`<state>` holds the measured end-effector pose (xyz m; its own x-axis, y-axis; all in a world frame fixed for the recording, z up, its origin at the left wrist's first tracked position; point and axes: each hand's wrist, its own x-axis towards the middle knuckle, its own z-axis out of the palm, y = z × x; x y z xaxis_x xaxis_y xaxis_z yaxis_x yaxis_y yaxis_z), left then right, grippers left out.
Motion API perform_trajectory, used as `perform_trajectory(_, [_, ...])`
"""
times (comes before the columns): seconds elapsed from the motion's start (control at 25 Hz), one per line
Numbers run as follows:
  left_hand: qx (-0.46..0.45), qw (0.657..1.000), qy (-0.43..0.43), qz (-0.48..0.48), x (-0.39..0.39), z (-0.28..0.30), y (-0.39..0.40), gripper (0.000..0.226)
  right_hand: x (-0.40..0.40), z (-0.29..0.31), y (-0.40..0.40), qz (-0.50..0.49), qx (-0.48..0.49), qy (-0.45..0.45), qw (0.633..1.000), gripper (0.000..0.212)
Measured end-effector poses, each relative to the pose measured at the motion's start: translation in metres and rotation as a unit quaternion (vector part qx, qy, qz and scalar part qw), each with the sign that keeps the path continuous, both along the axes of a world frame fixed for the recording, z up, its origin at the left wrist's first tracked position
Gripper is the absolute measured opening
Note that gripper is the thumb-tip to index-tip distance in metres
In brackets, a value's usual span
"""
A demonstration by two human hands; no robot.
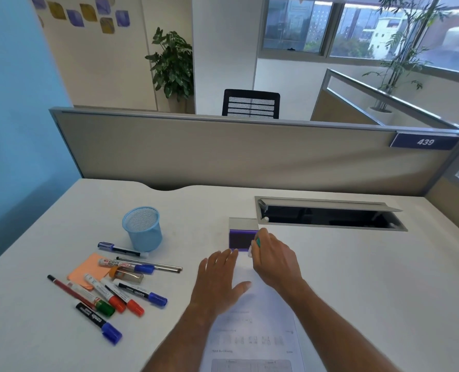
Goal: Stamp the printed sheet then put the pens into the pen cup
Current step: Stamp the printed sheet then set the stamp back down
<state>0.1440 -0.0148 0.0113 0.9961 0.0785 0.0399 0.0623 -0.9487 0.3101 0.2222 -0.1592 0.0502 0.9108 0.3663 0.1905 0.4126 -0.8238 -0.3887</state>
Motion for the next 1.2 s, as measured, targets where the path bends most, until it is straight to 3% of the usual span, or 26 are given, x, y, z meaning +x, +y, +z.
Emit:
perform_trajectory(0.32, [0.008,0.999,0.039,-0.007,-0.053,-0.009,-0.01,0.076,-0.07,-0.003,-0.028,-0.013,0.012,0.007,1.0,0.01])
perform_trajectory(1.2, [0.063,0.994,0.067,-0.051,-0.138,-0.016,-0.027,0.082,-0.198,-0.007,-0.083,-0.039,-0.031,0.022,0.999,0.017])
